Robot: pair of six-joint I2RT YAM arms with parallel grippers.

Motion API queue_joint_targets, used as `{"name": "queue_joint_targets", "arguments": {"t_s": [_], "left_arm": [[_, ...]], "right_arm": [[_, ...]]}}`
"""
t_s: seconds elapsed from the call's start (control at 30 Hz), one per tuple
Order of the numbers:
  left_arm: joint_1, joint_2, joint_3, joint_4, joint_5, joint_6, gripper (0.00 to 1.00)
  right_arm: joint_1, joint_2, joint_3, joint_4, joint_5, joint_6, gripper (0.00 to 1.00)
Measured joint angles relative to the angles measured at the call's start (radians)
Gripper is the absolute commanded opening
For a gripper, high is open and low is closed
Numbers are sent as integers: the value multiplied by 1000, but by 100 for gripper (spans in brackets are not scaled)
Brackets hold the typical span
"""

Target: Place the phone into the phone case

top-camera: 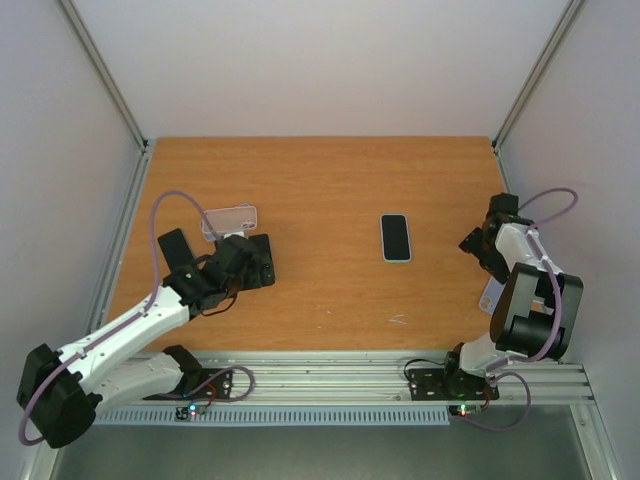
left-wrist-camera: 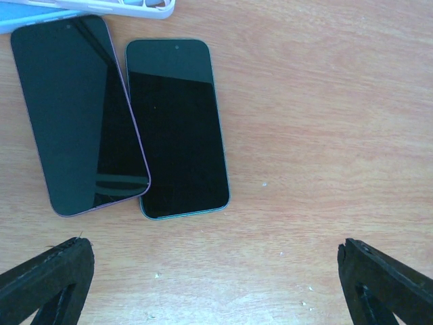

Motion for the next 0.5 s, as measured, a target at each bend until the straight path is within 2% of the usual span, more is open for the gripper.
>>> {"name": "queue_joint_targets", "arguments": {"t_s": [0.13, 0.3, 0.43, 0.5], "left_arm": [[0, 21, 0, 1, 11, 1, 99], [0, 28, 0, 2, 21, 0, 99], [0, 41, 0, 4, 25, 0, 99], [0, 50, 0, 4, 28, 0, 99]], "right_arm": [[-71, 14, -41, 25, -3, 30, 93], [-106, 50, -66, 56, -27, 47, 82], [-119, 93, -66, 79, -47, 51, 68], [-119, 106, -67, 83, -53, 50, 55]]}}
